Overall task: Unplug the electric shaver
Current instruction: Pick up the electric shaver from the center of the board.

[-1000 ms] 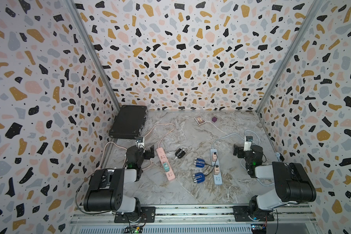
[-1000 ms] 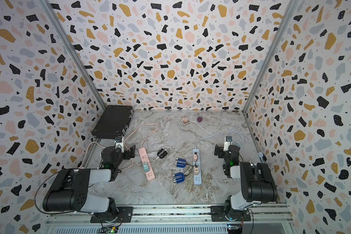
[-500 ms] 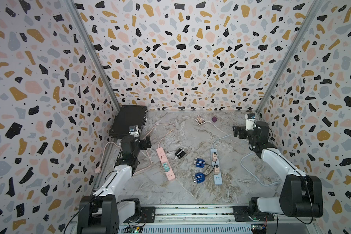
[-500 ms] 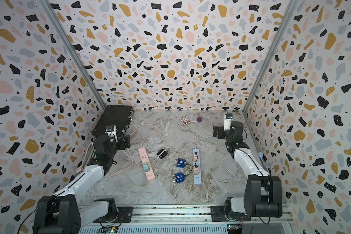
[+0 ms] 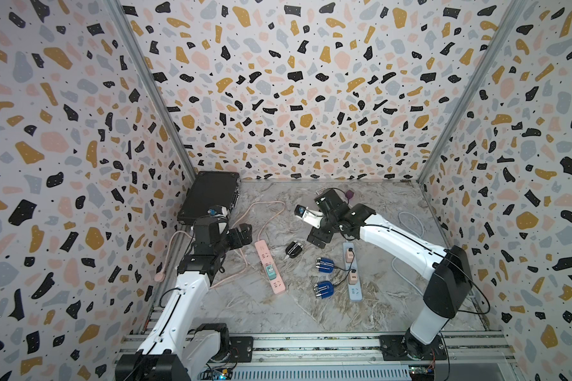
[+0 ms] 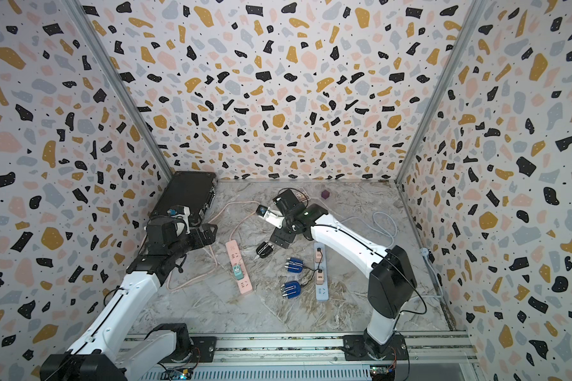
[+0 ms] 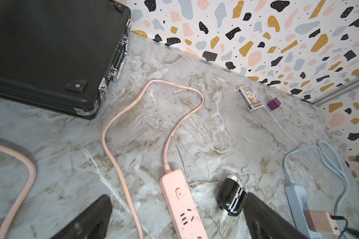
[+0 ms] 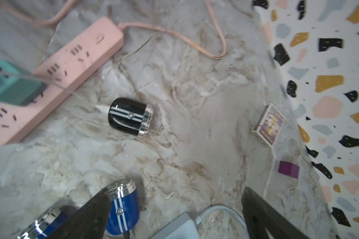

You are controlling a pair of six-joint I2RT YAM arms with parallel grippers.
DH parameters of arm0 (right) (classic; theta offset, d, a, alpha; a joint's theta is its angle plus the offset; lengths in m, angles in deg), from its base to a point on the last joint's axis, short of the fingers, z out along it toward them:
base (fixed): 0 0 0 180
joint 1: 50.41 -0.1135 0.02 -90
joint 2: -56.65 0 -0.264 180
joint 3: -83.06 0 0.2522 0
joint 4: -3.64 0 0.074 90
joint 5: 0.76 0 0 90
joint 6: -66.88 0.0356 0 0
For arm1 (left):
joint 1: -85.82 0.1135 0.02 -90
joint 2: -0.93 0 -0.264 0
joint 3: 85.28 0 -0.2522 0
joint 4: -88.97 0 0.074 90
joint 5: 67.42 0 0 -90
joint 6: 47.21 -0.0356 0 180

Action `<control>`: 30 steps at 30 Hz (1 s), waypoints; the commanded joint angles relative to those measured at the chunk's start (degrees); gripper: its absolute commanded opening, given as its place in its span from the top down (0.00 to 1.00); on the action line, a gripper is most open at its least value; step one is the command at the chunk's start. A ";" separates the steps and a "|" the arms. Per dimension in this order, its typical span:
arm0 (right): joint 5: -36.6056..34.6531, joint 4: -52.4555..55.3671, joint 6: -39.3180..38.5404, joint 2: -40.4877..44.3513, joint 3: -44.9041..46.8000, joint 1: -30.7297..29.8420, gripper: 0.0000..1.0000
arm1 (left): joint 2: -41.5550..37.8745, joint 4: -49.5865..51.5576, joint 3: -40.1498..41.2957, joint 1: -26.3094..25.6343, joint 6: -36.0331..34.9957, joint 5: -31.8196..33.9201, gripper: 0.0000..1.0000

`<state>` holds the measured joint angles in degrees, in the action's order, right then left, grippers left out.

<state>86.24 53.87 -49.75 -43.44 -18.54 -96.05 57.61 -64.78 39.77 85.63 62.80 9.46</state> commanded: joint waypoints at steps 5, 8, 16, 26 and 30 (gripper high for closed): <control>-2.71 -12.47 -18.66 1.08 11.25 -4.31 0.00 | -1.44 5.52 -2.33 -0.34 1.79 -0.85 0.01; -2.95 -13.31 -21.27 -1.92 10.14 -5.93 0.00 | -1.84 5.21 -1.97 -0.34 2.13 -0.38 0.00; -1.90 -20.13 -28.55 -10.02 7.83 -9.28 0.00 | -2.48 5.37 -1.61 -0.34 1.96 1.57 0.00; 1.16 -15.36 -30.84 -17.14 0.45 -10.07 0.00 | -2.70 6.41 -1.96 -0.34 1.57 2.38 0.01; 2.14 -14.18 -30.76 -18.79 -1.95 -9.81 0.01 | -2.94 6.80 -1.96 -0.34 1.54 2.75 0.00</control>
<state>86.74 37.20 -80.00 -62.22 -18.01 -106.02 55.84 -57.94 38.91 85.63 64.61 11.29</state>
